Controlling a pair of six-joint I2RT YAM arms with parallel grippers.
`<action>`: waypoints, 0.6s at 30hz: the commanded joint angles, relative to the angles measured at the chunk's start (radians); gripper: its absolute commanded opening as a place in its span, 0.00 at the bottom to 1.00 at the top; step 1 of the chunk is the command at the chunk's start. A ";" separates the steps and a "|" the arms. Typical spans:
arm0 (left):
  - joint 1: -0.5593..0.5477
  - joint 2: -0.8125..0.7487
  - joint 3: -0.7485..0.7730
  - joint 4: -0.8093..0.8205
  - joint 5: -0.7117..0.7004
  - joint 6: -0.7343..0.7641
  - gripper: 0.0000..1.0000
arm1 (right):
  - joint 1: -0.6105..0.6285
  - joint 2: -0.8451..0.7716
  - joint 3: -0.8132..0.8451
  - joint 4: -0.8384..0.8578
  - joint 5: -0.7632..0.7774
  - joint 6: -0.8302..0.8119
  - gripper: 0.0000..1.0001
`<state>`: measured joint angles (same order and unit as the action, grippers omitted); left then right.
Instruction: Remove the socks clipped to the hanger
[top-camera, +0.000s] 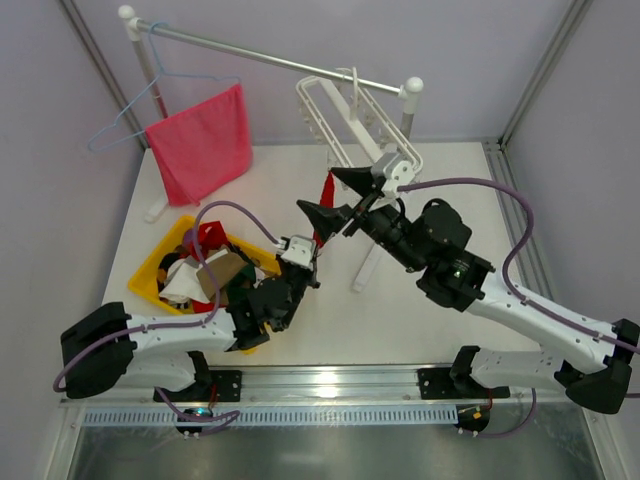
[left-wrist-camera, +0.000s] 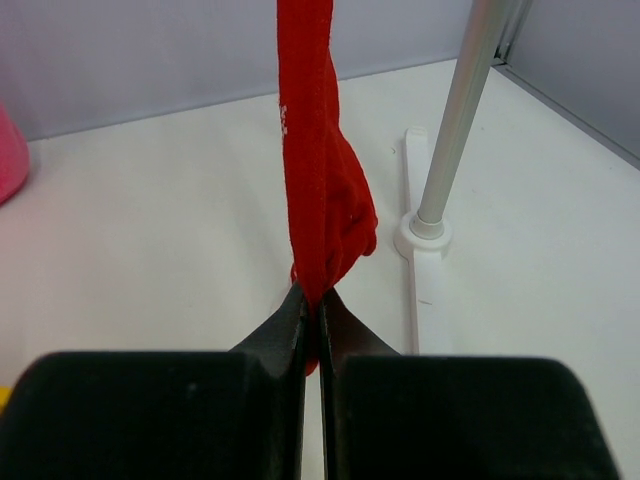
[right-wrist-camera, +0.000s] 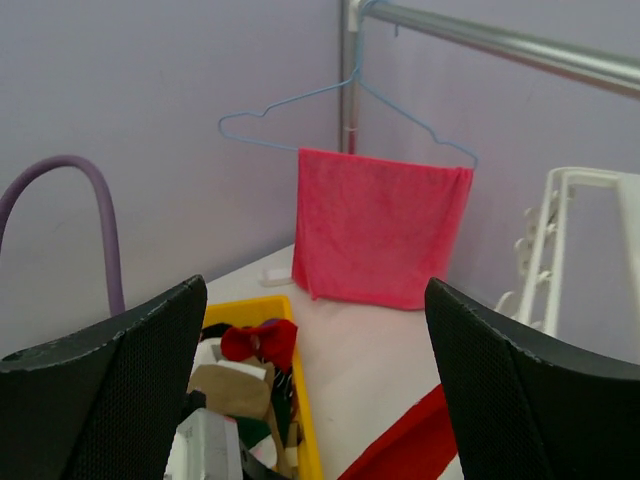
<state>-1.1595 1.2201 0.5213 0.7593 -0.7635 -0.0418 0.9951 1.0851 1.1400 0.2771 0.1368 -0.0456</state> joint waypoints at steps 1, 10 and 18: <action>-0.006 -0.031 0.025 0.057 0.004 -0.003 0.00 | 0.030 0.022 0.015 -0.009 -0.046 0.041 0.89; -0.026 -0.034 0.022 0.066 0.006 0.000 0.00 | 0.040 0.125 0.064 -0.062 0.016 0.087 0.89; -0.043 -0.062 -0.007 0.084 0.004 0.005 0.00 | 0.042 0.210 0.121 -0.110 0.257 0.108 0.89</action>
<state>-1.1919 1.1885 0.5186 0.7689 -0.7574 -0.0414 1.0325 1.2907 1.2053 0.1833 0.2523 0.0441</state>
